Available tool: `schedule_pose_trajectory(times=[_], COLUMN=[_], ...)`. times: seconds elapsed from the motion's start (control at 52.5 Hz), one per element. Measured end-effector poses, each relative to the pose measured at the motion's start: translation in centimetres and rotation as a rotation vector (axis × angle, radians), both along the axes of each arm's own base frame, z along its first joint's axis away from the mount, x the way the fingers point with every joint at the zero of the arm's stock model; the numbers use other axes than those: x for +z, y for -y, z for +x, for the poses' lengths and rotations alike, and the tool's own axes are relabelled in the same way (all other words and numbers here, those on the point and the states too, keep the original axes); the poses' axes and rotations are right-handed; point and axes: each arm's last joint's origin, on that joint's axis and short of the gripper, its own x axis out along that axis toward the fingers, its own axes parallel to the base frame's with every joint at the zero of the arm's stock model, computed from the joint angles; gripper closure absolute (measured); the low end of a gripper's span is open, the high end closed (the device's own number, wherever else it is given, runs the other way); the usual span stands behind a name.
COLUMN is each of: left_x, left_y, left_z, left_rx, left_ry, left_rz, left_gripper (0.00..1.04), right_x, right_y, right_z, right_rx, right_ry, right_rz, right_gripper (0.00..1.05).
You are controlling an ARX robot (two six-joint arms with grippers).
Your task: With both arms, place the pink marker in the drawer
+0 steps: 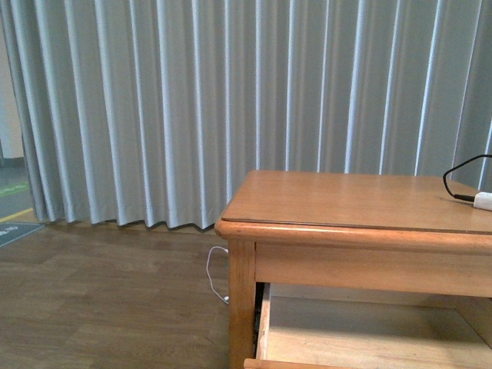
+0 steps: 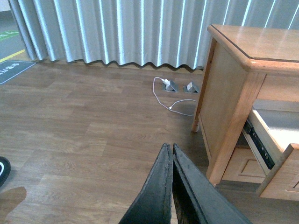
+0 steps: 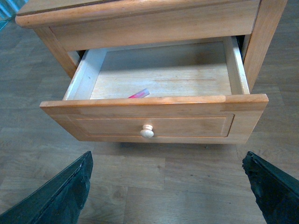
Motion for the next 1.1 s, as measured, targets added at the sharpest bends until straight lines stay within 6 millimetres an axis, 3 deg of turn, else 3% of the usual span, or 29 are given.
schedule_pose_trajectory(times=[0.419,0.799,0.932,1.009,1.104], left_x=[-1.7,-1.3,-1.3,-1.3,-1.3], left_y=[0.0,0.0,0.0,0.0,0.0], left_z=[-1.3,-1.7,-1.7,-1.7,-1.7], left_rx=[-0.002,0.000,0.000,0.000,0.000], left_ry=[-0.025,0.021,0.021,0.021,0.021], left_rz=[0.000,0.002,0.003,0.003,0.003], left_gripper=[1.01,1.00,0.77,0.63,0.47], right_x=[0.0,0.0,0.0,-0.1,-1.5], right_y=[0.0,0.0,0.0,-0.1,-0.5], right_z=[0.0,0.0,0.0,0.0,-0.2], right_rx=[0.000,0.000,0.000,-0.031,0.038], right_ry=[0.000,0.001,0.002,0.056,-0.029], right_rz=[0.000,0.000,0.000,-0.115,-0.243], right_gripper=[0.09,0.09,0.09,0.09,0.09])
